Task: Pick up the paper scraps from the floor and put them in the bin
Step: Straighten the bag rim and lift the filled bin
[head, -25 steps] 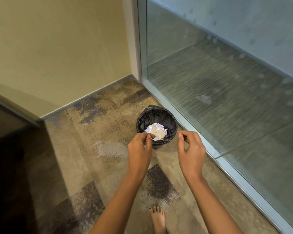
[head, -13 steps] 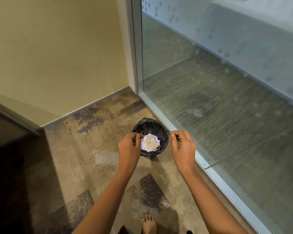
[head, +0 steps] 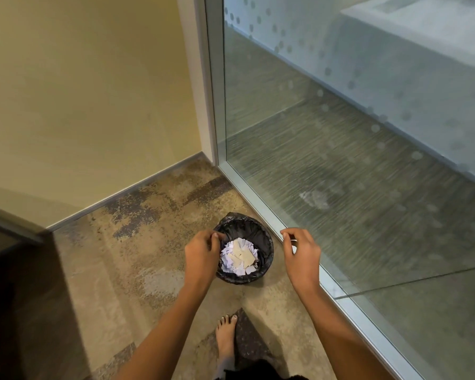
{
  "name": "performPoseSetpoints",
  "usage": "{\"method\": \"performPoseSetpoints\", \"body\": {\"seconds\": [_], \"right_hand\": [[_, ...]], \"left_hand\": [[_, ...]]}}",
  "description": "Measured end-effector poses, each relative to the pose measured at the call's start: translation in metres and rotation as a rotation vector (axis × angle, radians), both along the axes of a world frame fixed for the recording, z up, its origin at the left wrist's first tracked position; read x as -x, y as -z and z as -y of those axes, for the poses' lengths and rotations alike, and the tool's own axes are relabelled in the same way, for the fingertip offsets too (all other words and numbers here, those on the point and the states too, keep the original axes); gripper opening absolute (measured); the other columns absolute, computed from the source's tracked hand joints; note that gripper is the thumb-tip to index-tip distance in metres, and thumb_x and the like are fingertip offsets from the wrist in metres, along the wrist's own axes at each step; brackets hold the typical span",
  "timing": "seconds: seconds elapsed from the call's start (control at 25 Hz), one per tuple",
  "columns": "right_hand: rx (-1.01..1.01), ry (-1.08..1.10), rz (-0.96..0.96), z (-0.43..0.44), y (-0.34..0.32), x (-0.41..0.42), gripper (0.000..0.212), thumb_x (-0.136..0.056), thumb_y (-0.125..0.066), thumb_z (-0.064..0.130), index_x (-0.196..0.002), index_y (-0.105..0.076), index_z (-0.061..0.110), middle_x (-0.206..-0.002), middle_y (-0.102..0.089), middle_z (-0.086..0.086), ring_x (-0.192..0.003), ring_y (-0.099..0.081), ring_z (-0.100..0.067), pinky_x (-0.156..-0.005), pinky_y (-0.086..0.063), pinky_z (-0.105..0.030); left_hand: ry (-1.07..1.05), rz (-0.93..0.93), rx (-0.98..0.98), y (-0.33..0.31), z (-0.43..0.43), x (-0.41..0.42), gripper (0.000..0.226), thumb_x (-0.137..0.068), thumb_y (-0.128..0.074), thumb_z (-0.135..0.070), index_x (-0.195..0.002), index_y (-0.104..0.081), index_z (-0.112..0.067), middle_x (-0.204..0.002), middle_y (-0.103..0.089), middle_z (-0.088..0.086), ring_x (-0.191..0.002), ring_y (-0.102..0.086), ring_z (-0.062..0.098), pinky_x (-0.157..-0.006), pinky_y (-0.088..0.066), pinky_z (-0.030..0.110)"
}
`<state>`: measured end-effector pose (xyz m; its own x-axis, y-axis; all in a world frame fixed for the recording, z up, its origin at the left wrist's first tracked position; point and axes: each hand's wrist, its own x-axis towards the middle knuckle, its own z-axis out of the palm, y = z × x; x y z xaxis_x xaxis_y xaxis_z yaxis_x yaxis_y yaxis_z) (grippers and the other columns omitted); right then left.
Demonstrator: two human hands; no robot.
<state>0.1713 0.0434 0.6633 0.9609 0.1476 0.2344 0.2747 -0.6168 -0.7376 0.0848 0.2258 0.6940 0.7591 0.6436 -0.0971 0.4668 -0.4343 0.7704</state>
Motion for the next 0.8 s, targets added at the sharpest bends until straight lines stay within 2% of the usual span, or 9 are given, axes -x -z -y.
{"method": "performPoseSetpoints", "body": {"seconds": [0.12,0.24,0.32,0.36,0.48,0.52,0.56,0.64,0.8], "right_hand": [[0.081,0.032,-0.048,-0.013,0.021,-0.021,0.01,-0.09,-0.06,0.007,-0.09,-0.07,0.01,-0.09,-0.067,-0.002,-0.074,-0.061,-0.012,-0.07,-0.051,-0.027],[0.117,0.047,-0.108,-0.025,0.044,-0.043,0.012,-0.091,-0.058,0.008,-0.091,-0.07,0.01,-0.09,-0.066,-0.003,-0.075,-0.06,-0.013,-0.07,-0.05,-0.026],[0.142,0.046,-0.156,-0.03,0.06,-0.054,0.013,-0.091,-0.056,0.008,-0.091,-0.069,0.01,-0.09,-0.065,-0.003,-0.075,-0.06,-0.015,-0.07,-0.049,-0.028],[0.144,0.043,-0.178,-0.032,0.069,-0.06,0.013,-0.091,-0.056,0.008,-0.09,-0.068,0.011,-0.089,-0.065,-0.003,-0.073,-0.059,-0.016,-0.069,-0.047,-0.026],[0.156,0.02,-0.2,-0.036,0.101,-0.075,0.01,-0.09,-0.058,0.006,-0.09,-0.067,0.01,-0.087,-0.065,-0.004,-0.069,-0.056,-0.014,-0.064,-0.04,-0.014],[0.164,0.004,-0.245,-0.037,0.117,-0.08,0.011,-0.09,-0.058,0.007,-0.095,-0.067,0.01,-0.091,-0.065,-0.005,-0.072,-0.058,-0.015,-0.067,-0.045,-0.016],[0.166,-0.004,-0.305,-0.038,0.133,-0.086,0.015,-0.091,-0.056,0.007,-0.102,-0.067,0.01,-0.095,-0.065,-0.007,-0.077,-0.061,-0.018,-0.073,-0.051,-0.024],[0.18,0.007,-0.402,-0.036,0.17,-0.096,0.026,-0.09,-0.055,0.007,-0.114,-0.064,0.009,-0.105,-0.064,-0.011,-0.087,-0.064,-0.024,-0.083,-0.054,-0.038],[0.248,-0.002,-0.559,-0.032,0.241,-0.108,0.037,-0.091,-0.054,0.01,-0.128,-0.055,0.01,-0.117,-0.063,-0.016,-0.102,-0.063,-0.03,-0.09,-0.052,-0.042]], "left_hand": [[0.059,-0.041,0.0,0.018,-0.022,-0.029,0.024,-0.097,-0.049,-0.014,-0.093,-0.072,-0.01,-0.082,-0.064,-0.005,-0.047,-0.047,-0.003,-0.046,-0.038,0.005],[0.088,-0.09,0.017,0.046,-0.037,-0.06,0.023,-0.096,-0.049,-0.011,-0.092,-0.071,-0.008,-0.066,-0.059,-0.001,-0.04,-0.037,0.003,-0.039,-0.033,0.01],[0.064,-0.132,0.046,0.068,-0.042,-0.071,0.023,-0.096,-0.047,-0.01,-0.091,-0.069,-0.008,-0.063,-0.059,0.002,-0.042,-0.04,0.008,-0.04,-0.031,0.011],[0.048,-0.155,0.066,0.082,-0.045,-0.074,0.023,-0.096,-0.046,-0.011,-0.093,-0.069,-0.009,-0.067,-0.064,0.004,-0.046,-0.046,0.012,-0.044,-0.033,0.012],[0.013,-0.251,0.139,0.13,-0.05,-0.077,0.021,-0.096,-0.048,-0.015,-0.105,-0.067,-0.01,-0.093,-0.071,0.011,-0.076,-0.066,0.022,-0.065,-0.05,0.031],[-0.009,-0.278,0.162,0.148,-0.052,-0.077,0.021,-0.096,-0.049,-0.016,-0.109,-0.064,-0.009,-0.099,-0.071,0.012,-0.085,-0.067,0.026,-0.069,-0.051,0.033],[-0.03,-0.306,0.18,0.164,-0.054,-0.078,0.023,-0.096,-0.049,-0.017,-0.114,-0.061,-0.008,-0.105,-0.069,0.012,-0.093,-0.066,0.028,-0.072,-0.05,0.032],[-0.082,-0.371,0.219,0.192,-0.06,-0.08,0.028,-0.096,-0.049,-0.018,-0.121,-0.056,-0.006,-0.117,-0.065,0.012,-0.102,-0.063,0.029,-0.075,-0.044,0.028],[-0.158,-0.494,0.294,0.255,-0.069,-0.083,0.035,-0.096,-0.049,-0.023,-0.127,-0.051,-0.006,-0.129,-0.059,0.012,-0.11,-0.06,0.03,-0.086,-0.044,0.034]]}}
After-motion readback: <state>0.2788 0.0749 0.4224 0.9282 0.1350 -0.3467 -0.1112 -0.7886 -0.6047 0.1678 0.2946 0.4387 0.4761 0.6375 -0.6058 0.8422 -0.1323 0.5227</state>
